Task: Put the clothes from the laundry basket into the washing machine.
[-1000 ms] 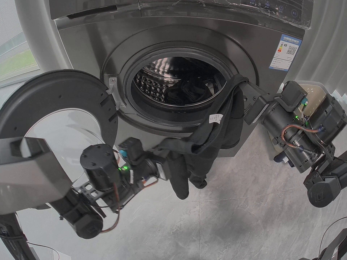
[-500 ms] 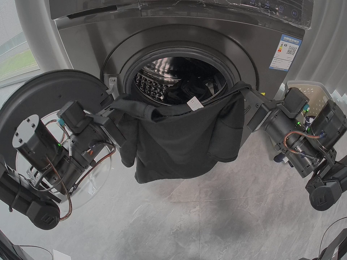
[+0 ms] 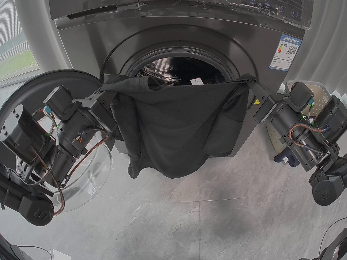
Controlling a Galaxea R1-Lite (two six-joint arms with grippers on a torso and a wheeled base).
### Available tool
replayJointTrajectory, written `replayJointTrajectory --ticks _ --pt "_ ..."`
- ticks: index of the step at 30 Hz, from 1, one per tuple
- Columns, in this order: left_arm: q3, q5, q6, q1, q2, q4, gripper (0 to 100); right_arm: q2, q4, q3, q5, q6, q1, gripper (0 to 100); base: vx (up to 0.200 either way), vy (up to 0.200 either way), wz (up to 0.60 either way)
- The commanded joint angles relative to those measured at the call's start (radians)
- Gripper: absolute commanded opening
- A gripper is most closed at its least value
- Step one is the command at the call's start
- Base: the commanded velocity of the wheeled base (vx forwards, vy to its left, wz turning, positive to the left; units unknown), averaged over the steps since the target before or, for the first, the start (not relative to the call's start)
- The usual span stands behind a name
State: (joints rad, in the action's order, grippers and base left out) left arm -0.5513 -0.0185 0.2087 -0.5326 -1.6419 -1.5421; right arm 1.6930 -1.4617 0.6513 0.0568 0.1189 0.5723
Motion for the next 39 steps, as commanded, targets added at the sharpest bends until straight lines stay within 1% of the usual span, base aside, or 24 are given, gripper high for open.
replayJointTrajectory --ticks 1,8,13,22,30,36,39 --pt "-0.001 0.0 0.0 0.0 0.002 -0.001 0 -0.015 0.0 0.004 -0.002 -0.002 -0.022 0 0.0 0.0 0.0" --pt "-0.001 0.0 -0.002 0.0 -0.001 -0.001 0 -0.032 0.001 0.013 -0.005 -0.007 -0.028 0 0.0 0.0 0.0" --pt "-0.002 0.0 -0.002 0.002 -0.001 0.0 0 -0.038 0.003 0.011 -0.008 -0.01 -0.057 0 0.0 0.0 0.0" --pt "-0.007 -0.001 -0.002 0.025 -0.006 0.0 0 -0.039 0.003 0.013 -0.011 -0.013 -0.083 0 0.0 0.0 0.0" --pt "-0.007 -0.001 -0.002 0.025 -0.004 -0.001 0 -0.039 0.003 0.013 -0.011 -0.013 -0.083 0 0.0 0.0 0.0" --pt "-0.007 -0.008 -0.002 0.009 -0.007 0.0 0 -0.038 0.003 0.011 -0.011 -0.012 -0.08 0 0.0 0.0 0.0" --pt "-0.012 -0.012 -0.005 -0.046 -0.019 0.0 0 -0.029 0.004 -0.002 -0.009 -0.01 -0.06 0 0.0 0.0 0.0"
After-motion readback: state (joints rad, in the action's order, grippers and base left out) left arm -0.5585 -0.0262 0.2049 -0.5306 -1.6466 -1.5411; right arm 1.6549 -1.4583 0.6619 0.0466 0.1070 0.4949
